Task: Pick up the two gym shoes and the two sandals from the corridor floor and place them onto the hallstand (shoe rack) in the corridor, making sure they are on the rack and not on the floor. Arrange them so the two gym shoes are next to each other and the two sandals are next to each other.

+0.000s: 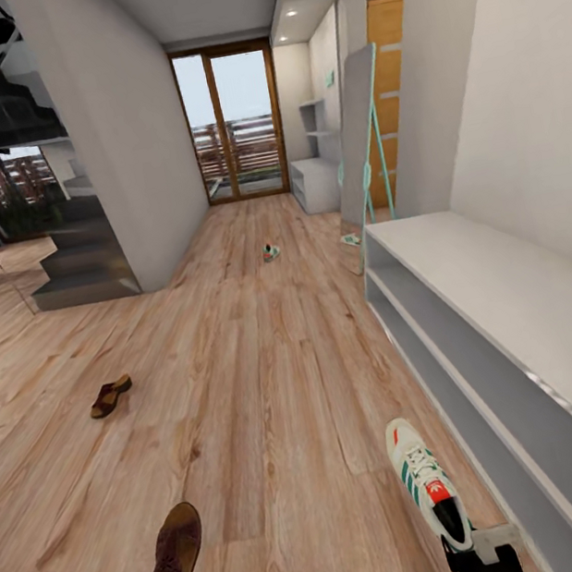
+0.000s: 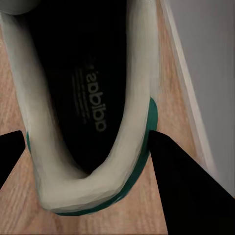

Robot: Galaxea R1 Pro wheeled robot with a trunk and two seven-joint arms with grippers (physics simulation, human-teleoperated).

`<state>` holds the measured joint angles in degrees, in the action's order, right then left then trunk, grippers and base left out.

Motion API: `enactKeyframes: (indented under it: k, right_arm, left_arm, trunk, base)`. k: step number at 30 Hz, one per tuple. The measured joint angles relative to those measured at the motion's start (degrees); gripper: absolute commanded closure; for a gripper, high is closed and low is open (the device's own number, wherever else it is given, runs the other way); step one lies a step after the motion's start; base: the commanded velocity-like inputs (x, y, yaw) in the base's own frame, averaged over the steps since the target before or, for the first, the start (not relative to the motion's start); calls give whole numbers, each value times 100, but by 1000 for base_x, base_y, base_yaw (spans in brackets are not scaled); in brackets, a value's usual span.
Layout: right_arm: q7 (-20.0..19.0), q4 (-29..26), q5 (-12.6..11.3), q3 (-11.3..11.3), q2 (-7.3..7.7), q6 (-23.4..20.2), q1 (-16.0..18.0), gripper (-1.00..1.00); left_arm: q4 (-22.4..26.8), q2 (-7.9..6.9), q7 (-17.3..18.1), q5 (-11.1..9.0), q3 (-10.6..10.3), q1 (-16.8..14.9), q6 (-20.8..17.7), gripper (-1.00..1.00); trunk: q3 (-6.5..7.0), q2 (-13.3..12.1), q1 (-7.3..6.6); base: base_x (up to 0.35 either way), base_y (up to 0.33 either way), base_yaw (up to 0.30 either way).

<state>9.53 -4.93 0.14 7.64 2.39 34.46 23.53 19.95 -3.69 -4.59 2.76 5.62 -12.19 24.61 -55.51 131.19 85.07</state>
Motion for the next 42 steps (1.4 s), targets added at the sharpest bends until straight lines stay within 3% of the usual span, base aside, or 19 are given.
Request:
enactKeyframes:
  k: [7,42]
  right_arm:
    - [0,175,-7,5,-55,0,-9,100]
    - [-168,300,6,19,-12,8,-36,100]
  left_arm:
    - [-136,-2,-5,-4,2,193,11,100]
    - [-145,-2,-5,38,-5,212,46,100]
  trunk:
    - [0,0,0]
    - [0,0,0]
  base:
    - [329,82,0]
    - [331,119,0]
